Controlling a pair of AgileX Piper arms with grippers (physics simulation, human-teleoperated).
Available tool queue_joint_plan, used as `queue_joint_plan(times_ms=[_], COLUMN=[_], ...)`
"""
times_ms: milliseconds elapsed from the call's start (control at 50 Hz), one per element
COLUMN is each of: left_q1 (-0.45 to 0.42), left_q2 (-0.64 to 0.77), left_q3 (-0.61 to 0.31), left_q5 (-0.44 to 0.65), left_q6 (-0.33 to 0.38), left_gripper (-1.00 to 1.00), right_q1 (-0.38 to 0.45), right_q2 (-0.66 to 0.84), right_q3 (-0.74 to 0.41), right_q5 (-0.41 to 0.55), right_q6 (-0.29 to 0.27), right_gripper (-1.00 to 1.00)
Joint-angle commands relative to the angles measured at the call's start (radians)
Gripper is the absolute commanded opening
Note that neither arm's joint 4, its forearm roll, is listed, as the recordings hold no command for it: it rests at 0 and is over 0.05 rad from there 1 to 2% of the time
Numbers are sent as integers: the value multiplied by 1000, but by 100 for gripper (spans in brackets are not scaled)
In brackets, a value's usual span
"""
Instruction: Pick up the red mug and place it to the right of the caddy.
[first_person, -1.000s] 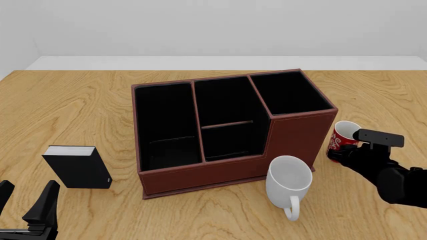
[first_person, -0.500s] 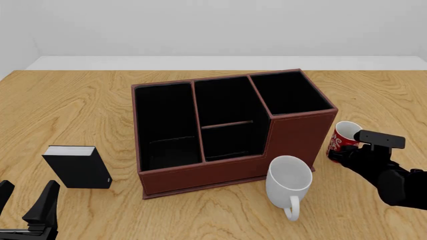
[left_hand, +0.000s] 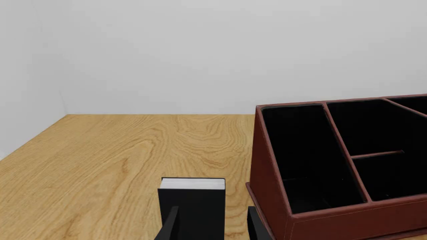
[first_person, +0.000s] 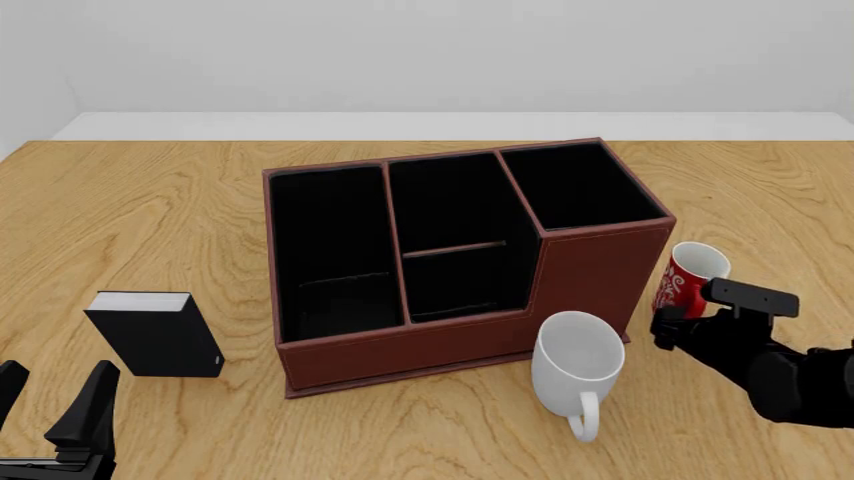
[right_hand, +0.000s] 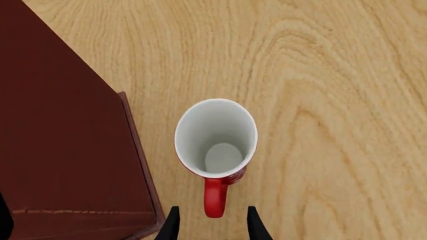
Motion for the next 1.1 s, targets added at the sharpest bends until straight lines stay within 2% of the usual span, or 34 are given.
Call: queue_joint_plan(times_ms=[20,260,380,400,480,600,620,660,680,720,780,860,880,920,940,1000,1060,1100], left_q1=[0,0,0,0,0,0,0,0,0,0,0,0,0,0,0,0,0,0], left_q2=[0,0,0,0,0,0,0,0,0,0,0,0,0,0,0,0,0,0], left_q3=[0,0,0,0,0,0,0,0,0,0,0,0,0,0,0,0,0,0], left_q5=[0,0,0,0,0,0,0,0,0,0,0,0,0,0,0,0,0,0], left_q6=[0,0,0,0,0,0,0,0,0,0,0,0,0,0,0,0,0,0], left_gripper=[100,100,100,100,100,100,100,100,100,100,100,100,100,100,100,100,100,100], right_q1=[-3,-24,11,0,18,38,33,48,33,42,39,48,45,38,44,56,51,74], right_q2=[-2,-187,-319,-336,-461,-739,-825,-930,-988,-1102,-1324,-1540,-1609,-1611,-1611,-1611,-1611,-1611], right_q3=[16,134,213,223,265,331,337,347,350,368,366,346,335,322,327,305,264,251], right_q5=[3,28,57,62,124,295,358,444,486,580,779,988,1048,1042,1045,1041,1043,1054], right_q6=[17,6,34,23,35,41,23,38,17,33,13,-4,-36,-69,-57,-66,-104,-73], right_gripper=[100,100,100,100,100,100,100,100,100,100,100,100,100,100,100,100,100,100])
